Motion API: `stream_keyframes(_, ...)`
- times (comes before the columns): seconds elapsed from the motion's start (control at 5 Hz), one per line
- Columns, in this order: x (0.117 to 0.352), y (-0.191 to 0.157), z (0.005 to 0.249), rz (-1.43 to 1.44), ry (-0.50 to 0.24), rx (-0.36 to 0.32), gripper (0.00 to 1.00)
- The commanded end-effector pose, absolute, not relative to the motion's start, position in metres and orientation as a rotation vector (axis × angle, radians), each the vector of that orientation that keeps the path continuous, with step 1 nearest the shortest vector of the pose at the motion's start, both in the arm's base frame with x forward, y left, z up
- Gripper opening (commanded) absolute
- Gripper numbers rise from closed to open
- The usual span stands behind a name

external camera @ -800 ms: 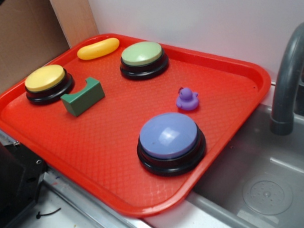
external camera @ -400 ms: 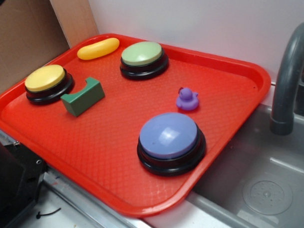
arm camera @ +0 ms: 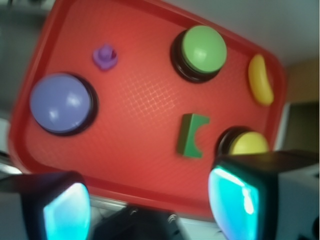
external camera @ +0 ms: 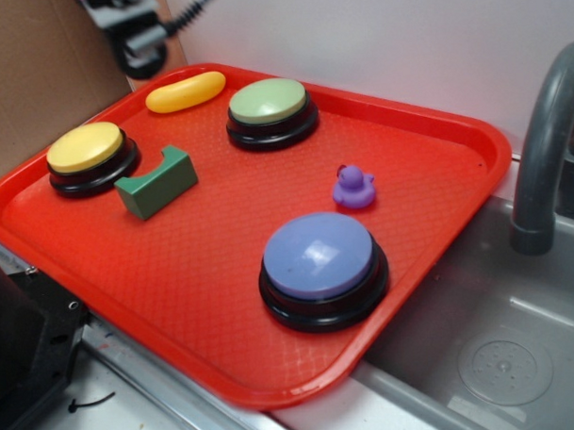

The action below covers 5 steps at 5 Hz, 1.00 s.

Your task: Push the purple button.

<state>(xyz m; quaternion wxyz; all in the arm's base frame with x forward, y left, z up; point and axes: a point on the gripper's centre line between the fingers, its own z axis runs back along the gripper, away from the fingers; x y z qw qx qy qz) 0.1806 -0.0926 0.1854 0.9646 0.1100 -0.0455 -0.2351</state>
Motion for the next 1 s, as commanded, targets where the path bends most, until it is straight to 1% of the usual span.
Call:
stream_keyframes(0.0,0.193,-0.121,0.144,-0.769,-0.153,0.118,1.00)
stream_keyframes(0.2,0.202,-0.125,0.115,-0.807,-0.151,0.013,1.00)
stream_keyframes(0.4,0.207,-0.138,0.090,-0.864,-0.126,-0.064,1.00)
stream_keyframes(0.6,0.207,-0.153,0.066,-0.964,-0.099,-0.084,1.00)
stream_keyframes(0.8,0.209,-0.162,0.053,-1.031,-0.062,-0.076,1.00)
